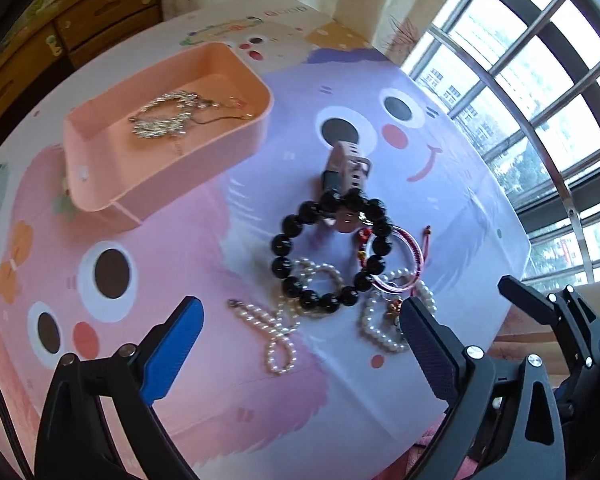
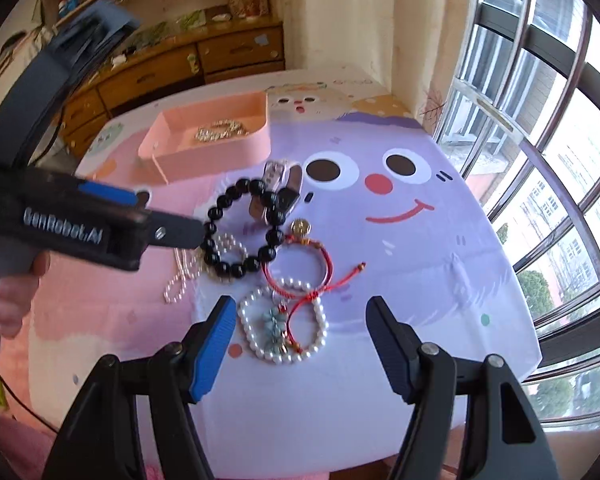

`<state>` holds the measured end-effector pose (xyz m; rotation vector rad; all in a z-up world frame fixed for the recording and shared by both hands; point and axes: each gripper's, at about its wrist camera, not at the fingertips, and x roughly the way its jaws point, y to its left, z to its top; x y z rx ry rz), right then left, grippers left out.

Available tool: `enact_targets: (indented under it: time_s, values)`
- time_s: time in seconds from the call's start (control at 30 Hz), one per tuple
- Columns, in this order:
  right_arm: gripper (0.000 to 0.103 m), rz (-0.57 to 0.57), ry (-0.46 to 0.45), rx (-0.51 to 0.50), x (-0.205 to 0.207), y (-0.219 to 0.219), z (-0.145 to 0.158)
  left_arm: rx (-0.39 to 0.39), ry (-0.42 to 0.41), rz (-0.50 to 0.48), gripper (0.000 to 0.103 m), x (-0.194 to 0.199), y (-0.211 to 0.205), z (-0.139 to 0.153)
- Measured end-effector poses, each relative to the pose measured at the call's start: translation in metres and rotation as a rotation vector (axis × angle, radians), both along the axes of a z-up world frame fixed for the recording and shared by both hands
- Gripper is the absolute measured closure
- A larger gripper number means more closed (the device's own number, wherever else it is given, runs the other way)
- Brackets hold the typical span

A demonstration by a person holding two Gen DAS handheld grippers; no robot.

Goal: Organize jewelry
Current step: 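Move the left gripper to the black bead bracelet and grasp it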

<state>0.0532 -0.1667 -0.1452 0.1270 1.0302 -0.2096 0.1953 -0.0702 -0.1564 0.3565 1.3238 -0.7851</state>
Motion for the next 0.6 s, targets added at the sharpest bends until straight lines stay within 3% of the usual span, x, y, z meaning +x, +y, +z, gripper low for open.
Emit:
enact_targets:
  time_s: [0.2, 0.5, 0.6]
  values:
    - [0.035, 0.094, 0.028, -0.051, -0.008, 0.014, -0.013, 0.042, 0.045, -0.027, 0.004, 0.0, -0.022, -0.019]
    - [0.035, 0.229, 0.061, -0.147, -0.007, 0.032, -0.045, 0.059, 0.031, -0.023, 0.004, -0.004, -0.048, -0.036]
    - [0.035, 0.271, 0.043, -0.168, -0.008, 0.034, -0.051, 0.068, -0.01, -0.043, 0.004, -0.011, -0.06, -0.039]
